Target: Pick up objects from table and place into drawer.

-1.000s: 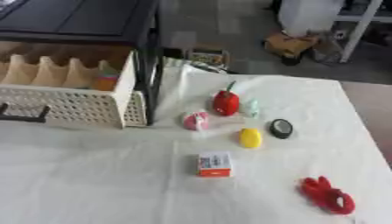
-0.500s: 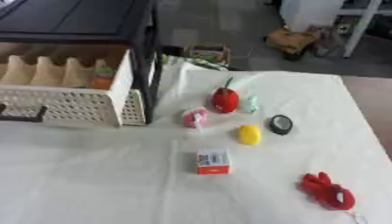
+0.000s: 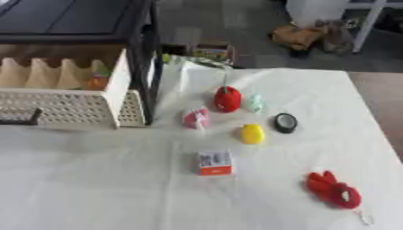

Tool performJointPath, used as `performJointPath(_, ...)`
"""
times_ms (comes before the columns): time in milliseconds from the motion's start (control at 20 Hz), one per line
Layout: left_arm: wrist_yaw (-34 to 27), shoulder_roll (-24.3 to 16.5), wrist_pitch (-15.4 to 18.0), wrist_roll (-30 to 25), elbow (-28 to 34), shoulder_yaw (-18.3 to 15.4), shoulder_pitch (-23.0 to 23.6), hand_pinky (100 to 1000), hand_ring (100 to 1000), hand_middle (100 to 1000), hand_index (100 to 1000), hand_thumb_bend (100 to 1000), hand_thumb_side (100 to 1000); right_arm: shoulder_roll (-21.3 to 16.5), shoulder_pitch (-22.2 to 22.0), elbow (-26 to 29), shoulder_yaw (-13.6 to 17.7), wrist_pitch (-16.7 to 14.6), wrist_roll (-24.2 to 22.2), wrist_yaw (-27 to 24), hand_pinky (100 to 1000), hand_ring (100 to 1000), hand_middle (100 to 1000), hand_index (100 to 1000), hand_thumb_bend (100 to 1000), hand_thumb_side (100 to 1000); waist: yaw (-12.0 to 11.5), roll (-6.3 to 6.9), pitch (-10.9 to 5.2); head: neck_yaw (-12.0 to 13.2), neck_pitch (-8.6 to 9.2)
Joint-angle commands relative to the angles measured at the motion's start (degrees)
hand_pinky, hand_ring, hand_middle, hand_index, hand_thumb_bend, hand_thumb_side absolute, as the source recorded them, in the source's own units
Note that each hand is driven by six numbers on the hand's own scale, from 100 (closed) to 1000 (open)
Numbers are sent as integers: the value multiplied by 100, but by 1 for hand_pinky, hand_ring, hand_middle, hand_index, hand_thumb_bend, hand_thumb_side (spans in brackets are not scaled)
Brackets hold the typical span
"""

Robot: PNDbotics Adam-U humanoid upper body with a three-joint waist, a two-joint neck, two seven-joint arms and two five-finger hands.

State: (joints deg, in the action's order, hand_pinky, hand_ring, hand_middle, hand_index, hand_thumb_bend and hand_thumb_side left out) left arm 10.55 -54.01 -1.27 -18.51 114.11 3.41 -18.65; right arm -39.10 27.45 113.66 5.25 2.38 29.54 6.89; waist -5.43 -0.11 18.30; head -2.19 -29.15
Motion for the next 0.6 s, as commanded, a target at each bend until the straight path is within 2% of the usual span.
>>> performJointPath(50, 258, -414, 16, -670, 48, -23, 69, 506, 302, 417, 669, 105, 408, -58, -46, 93, 55, 14, -19, 75, 791, 637, 589, 783, 100, 868, 14, 15, -86, 50, -38)
performJointPath(300, 474, -617, 37, -1240, 48, -45, 291, 444, 288, 386, 660, 105, 408, -30, -198, 93, 104, 0, -11, 82, 788, 631, 583, 779, 100, 865, 33, 13, -77, 67, -40)
performJointPath(450, 646, -653, 57, -1473, 48, 26, 453, 451, 322, 411, 701, 105, 408, -4, -267, 93, 140, -6, 6, 62, 787, 629, 581, 778, 100, 866, 43, 7, -67, 91, -39)
performJointPath(600, 772, -594, -62, -1660, 48, 149, 584, 465, 395, 463, 782, 105, 408, 33, -314, 93, 155, -35, -6, 28, 788, 627, 578, 777, 100, 865, 48, -6, -58, 160, -56)
